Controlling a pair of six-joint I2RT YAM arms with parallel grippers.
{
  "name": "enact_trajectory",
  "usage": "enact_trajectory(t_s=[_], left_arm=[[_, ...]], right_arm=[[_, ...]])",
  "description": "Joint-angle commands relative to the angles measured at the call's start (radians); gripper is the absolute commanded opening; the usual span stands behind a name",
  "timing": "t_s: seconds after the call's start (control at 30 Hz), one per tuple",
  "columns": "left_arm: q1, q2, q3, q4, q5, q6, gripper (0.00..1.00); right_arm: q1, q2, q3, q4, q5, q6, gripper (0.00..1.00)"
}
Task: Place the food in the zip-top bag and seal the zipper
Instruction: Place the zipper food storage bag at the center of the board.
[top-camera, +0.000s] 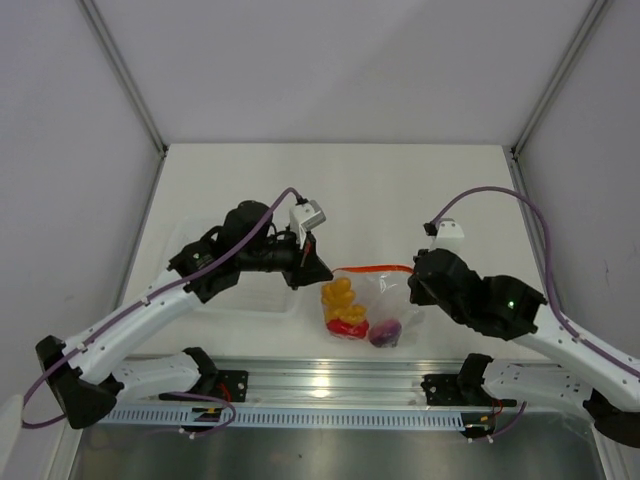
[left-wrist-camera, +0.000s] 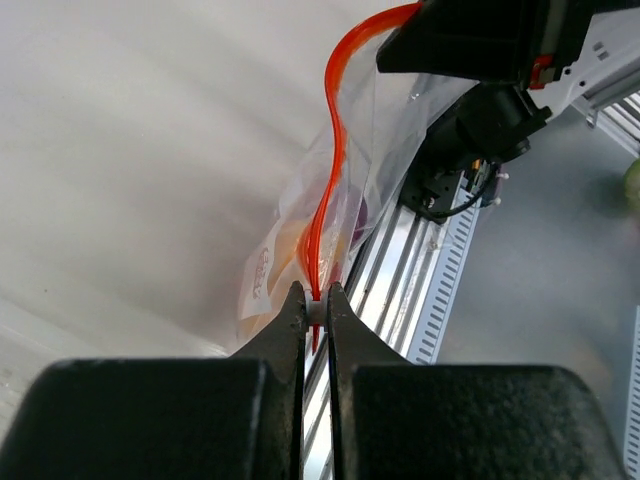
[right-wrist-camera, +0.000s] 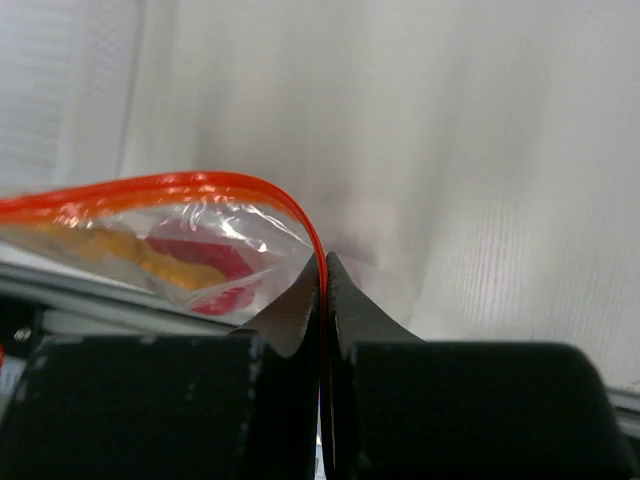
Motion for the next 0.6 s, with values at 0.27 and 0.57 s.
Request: enact_trajectory(t_s=[0.27,0.57], left_arm=[[0.009,0.215,0.118,-0.006,-0.044,-0.053,0.01],[0.012,0.306,0.194,0.018,-0.105,-0.058,0.2]], right_arm=[[-0.279,0.115,-0.087,0.027,-0.109,0.093,0.0],[-0.481,0.092,-0.116,0.087,-0.24,-0.005,0.0]])
